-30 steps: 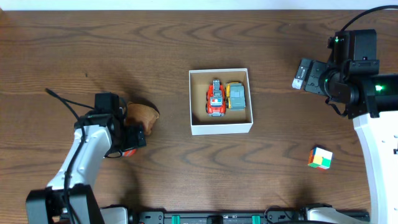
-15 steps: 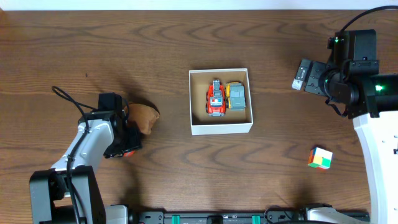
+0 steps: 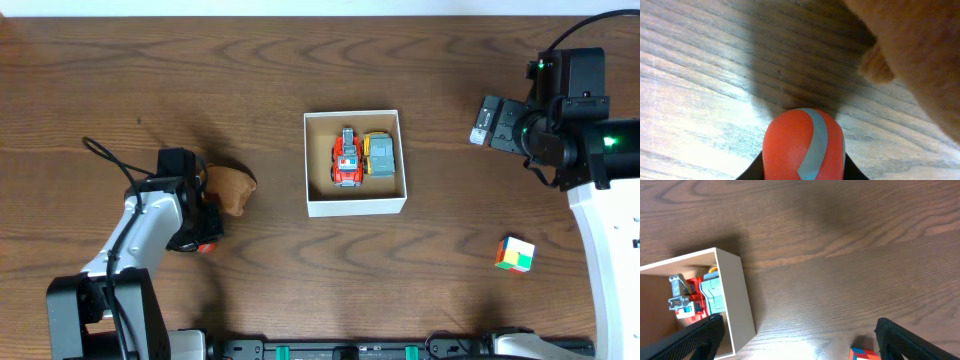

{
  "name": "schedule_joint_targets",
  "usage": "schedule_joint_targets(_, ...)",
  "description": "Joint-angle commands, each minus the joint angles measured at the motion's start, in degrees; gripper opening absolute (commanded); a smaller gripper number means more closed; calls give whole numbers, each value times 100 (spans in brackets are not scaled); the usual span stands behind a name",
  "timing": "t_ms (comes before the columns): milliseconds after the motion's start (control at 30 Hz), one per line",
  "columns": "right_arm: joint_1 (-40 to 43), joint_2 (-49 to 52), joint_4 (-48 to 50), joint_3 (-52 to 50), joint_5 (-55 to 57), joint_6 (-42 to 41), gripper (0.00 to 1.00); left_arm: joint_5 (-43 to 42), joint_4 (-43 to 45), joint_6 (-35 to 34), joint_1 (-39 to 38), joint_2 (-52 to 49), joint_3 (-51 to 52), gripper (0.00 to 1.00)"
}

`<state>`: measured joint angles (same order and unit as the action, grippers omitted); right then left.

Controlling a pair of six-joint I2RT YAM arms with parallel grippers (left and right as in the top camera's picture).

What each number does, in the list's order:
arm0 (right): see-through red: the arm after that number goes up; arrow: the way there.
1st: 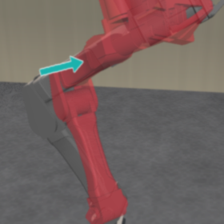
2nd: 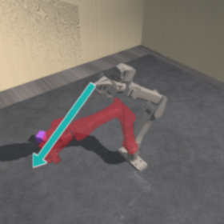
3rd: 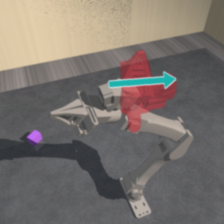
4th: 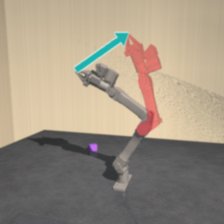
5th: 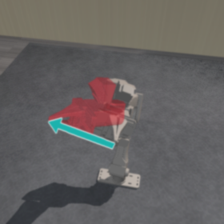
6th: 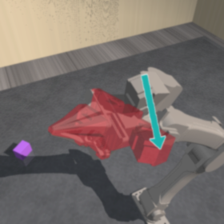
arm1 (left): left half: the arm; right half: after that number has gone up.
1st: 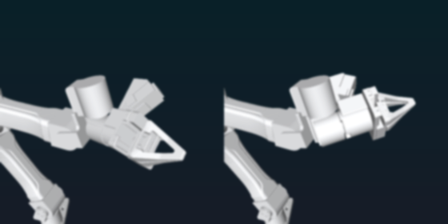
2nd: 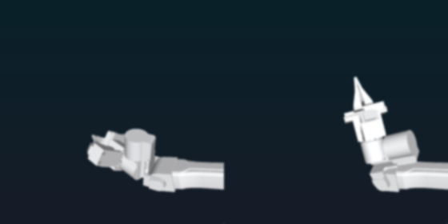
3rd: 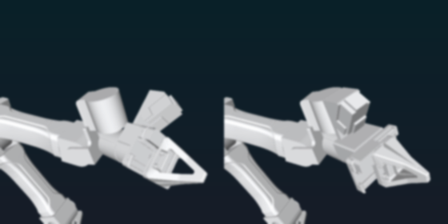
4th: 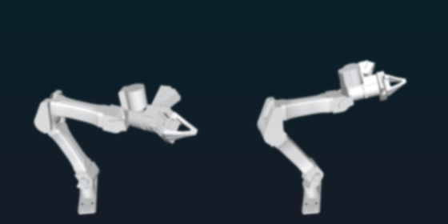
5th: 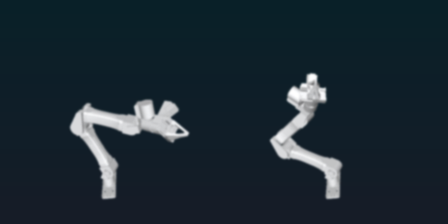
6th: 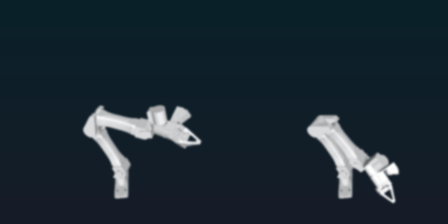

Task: Pack container
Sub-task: 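Grasp the red-and-teal ball with the left gripper, then carry the ball with the left gripper into the box's left side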

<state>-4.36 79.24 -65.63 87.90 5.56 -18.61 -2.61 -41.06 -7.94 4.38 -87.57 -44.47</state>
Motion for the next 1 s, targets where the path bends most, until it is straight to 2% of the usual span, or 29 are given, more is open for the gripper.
schedule_joint_targets(0,44,-9,7,-44,-22,92,99,7,-267,-33,-24,179,-361,12)
schedule_joint_targets(233,44,-9,90,-44,-22,153,99,-79,-1497,-162,-81,966,-1569,8)
schedule_joint_targets(333,44,-9,116,-44,-20,153,99,-540,-1589,-162,-334,1261,-2159,6)
schedule_joint_targets(433,44,-9,116,-44,-22,153,99,-619,-1537,-160,-844,1349,-2750,6)
schedule_joint_targets(600,44,-9,111,-44,-22,153,99,-498,-754,28,-2011,1200,-3392,6)
schedule_joint_targets(733,44,-9,98,-44,-22,155,99,105,153,79,-2804,800,-3495,6)
schedule_joint_targets(967,44,-9,63,-44,-22,155,99,114,1067,15,-3340,-538,-3495,6)
